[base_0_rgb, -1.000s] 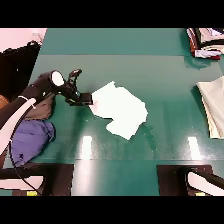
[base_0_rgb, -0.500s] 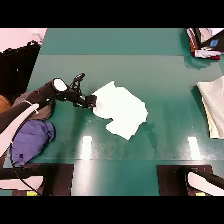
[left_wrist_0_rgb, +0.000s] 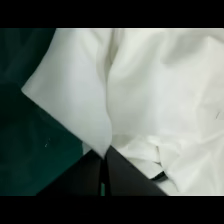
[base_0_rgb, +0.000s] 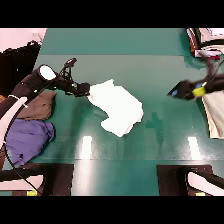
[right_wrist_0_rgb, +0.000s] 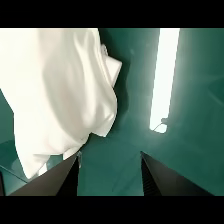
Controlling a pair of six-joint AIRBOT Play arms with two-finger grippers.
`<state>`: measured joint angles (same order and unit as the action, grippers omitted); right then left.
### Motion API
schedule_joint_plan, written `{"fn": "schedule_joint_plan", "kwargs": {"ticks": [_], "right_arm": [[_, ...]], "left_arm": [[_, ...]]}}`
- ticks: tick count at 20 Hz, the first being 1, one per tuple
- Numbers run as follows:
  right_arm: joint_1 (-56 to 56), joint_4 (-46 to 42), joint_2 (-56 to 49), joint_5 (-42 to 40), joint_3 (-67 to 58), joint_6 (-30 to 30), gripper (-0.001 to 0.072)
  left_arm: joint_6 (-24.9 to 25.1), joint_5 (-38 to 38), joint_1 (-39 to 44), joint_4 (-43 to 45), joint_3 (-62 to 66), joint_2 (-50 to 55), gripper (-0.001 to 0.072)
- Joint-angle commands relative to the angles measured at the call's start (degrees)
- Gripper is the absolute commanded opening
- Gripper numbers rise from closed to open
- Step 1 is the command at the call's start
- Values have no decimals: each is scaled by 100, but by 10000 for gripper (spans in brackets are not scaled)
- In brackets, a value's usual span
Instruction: Fold the shirts.
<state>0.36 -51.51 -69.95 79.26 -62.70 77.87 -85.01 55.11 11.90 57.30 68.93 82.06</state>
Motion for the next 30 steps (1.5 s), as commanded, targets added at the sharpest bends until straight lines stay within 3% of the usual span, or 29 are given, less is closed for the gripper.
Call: {"fn": "schedule_joint_plan", "kwargs": {"ticks": [1,7,11,12,13,14,15,22,30], "right_arm": [[142,1045,-205,-758,1602,-544,436],[1276,1596,-1137,-1884,1965,-809,430],[1740,1580,-1488,-2033,1550,-804,426],[1810,1574,-1556,-2059,1449,-804,369],[1853,1530,-1617,-2057,1353,-807,184],[1851,1528,-1668,-2041,1268,-807,66],[1834,1504,-1676,-2031,1196,-807,15],[911,-131,-306,-1464,-39,-474,13],[-146,-267,1360,-1169,-2426,-481,13]], "left_arm": [[0,-4,-28,101,107,-33,24],[0,17,-28,101,107,-33,25],[0,20,-28,103,107,-33,24],[0,22,-28,103,107,-33,25],[0,31,-28,103,107,-33,24],[0,68,-28,101,107,-35,24],[0,107,-28,109,109,-37,24],[-2,164,-28,1272,1311,-1088,23],[4,221,-28,1246,3543,-2321,24]]}}
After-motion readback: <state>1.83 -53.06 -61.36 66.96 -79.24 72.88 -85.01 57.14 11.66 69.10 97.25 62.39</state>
